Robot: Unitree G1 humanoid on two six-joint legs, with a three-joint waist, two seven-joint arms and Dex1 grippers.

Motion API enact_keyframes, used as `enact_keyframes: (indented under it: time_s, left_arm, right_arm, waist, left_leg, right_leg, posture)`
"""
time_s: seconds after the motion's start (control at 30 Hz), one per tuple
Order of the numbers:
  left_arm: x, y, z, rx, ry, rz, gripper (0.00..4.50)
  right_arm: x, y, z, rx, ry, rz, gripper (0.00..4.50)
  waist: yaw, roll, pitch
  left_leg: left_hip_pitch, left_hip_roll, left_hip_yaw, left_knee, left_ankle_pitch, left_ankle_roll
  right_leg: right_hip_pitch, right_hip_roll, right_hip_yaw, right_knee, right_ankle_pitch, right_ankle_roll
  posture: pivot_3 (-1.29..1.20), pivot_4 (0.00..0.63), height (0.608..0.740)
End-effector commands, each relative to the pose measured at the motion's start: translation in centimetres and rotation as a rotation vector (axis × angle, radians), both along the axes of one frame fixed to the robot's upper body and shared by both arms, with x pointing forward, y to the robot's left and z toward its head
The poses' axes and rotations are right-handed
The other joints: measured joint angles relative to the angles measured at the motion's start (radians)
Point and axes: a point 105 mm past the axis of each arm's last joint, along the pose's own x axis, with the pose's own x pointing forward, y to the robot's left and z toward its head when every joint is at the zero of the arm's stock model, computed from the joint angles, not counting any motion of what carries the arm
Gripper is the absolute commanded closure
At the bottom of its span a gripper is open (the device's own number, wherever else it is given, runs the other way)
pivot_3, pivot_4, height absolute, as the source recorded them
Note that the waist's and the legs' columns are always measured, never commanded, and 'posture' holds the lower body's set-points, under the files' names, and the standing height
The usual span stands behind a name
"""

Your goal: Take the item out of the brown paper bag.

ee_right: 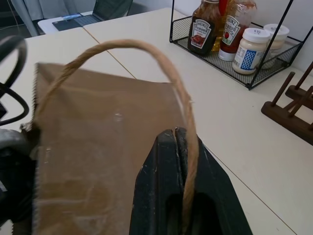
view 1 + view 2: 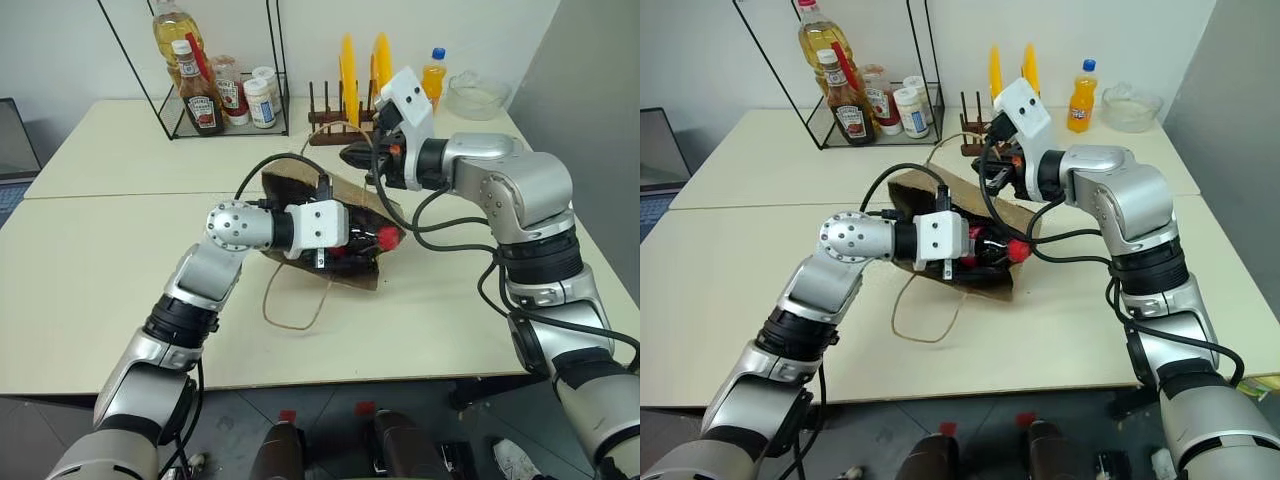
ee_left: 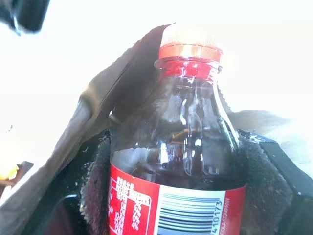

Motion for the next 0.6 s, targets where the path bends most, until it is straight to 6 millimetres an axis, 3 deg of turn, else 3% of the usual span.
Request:
enact_keyframes:
  time_s: [0.03,0.27,0.5,0.6]
  left_arm:
    - [-1.4,0.7,3.8,-0.107,-0.062,0.012,1.19]
    - [-2.4,3.1,6.6,-0.246,0.081,0.121,1.19]
    - [-3.4,3.4,7.1,-0.302,0.187,0.123,1.19]
    - [-3.5,4.6,8.0,-0.351,0.252,0.149,1.19]
  right_arm:
    - [-0.1,-0.1,1.3,0.010,-0.056,0.009,4.50]
    - [0.4,-0.2,0.7,0.005,-0.050,0.009,4.50]
    - [0.6,0.4,0.7,0.003,-0.051,0.035,4.50]
    - [0.6,0.4,0.6,0.001,-0.051,0.039,4.50]
  waist:
    - [0.000,0.000,0.000]
    - [-0.005,0.000,0.000]
    - [-0.003,0.000,0.000]
    - [-0.005,0.000,0.000]
  left_leg:
    - [0.000,0.000,0.000,0.000,0.000,0.000]
    - [0.000,0.000,0.000,0.000,0.000,0.000]
    - [0.000,0.000,0.000,0.000,0.000,0.000]
    - [0.000,0.000,0.000,0.000,0.000,0.000]
  right_leg:
    - [0.000,0.000,0.000,0.000,0.000,0.000]
    - [0.000,0.000,0.000,0.000,0.000,0.000]
    - [0.000,0.000,0.000,0.000,0.000,0.000]
    - [0.000,0.000,0.000,0.000,0.000,0.000]
  posture:
    - [0.00,0.150,0.740]
    - [0.00,0.150,0.740]
    - [0.00,0.150,0.740]
    - [0.00,0.150,0.740]
